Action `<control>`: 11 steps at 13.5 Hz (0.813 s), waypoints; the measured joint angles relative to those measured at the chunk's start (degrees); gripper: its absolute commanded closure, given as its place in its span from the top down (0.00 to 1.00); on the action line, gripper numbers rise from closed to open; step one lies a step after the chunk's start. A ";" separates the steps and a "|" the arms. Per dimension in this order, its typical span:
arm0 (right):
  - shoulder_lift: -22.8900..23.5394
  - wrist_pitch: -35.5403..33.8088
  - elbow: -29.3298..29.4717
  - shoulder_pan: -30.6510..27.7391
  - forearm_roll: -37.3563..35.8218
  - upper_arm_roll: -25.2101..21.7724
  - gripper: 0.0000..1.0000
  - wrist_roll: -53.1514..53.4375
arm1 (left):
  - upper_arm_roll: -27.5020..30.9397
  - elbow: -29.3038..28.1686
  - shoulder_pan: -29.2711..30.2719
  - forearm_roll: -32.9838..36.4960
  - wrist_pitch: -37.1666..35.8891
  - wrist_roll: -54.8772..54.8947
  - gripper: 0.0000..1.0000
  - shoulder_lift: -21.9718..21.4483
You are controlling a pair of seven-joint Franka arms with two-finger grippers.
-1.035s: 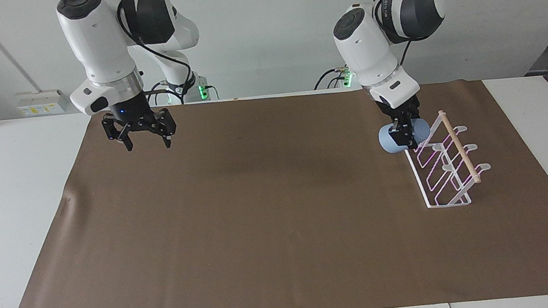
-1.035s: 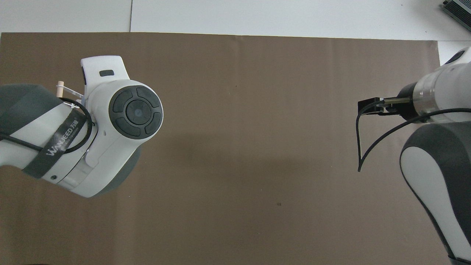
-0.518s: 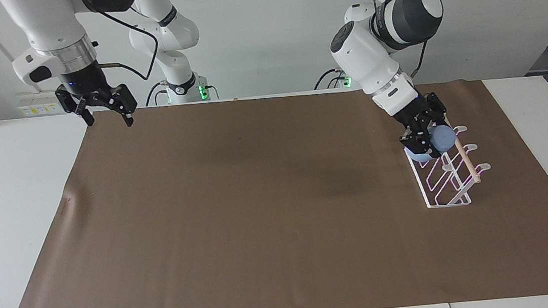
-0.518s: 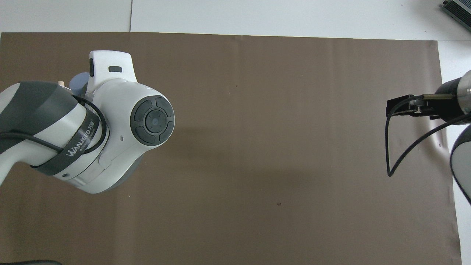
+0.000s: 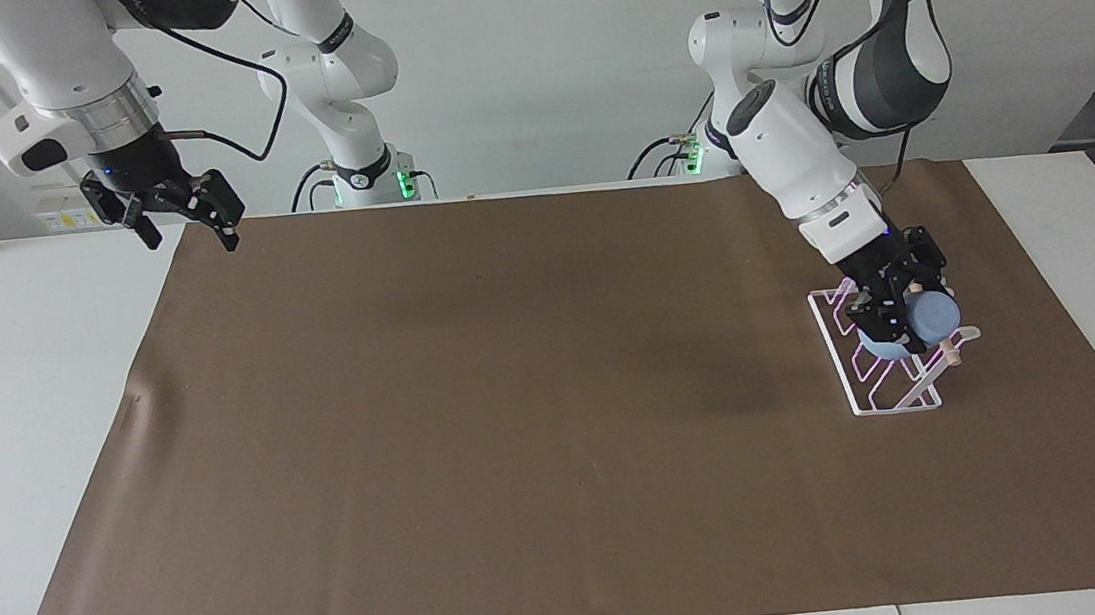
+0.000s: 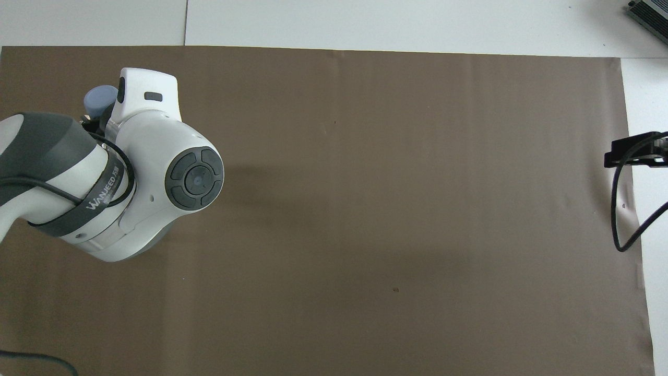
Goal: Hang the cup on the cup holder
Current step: 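Release the cup with the right gripper while the left gripper withdraws, then carry the cup with the left gripper over the wire rack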
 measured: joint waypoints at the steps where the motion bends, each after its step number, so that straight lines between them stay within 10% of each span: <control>1: -0.02 -0.12 -0.16 0.09 0.00 0.07 1.00 -0.01 | -0.01 -0.90 0.30 0.17 0.42 0.01 0.00 -0.29; 11: -0.57 -1.32 -1.10 0.61 0.00 0.17 1.00 -3.66 | -0.36 -7.61 0.58 1.75 3.93 -2.43 0.00 -3.56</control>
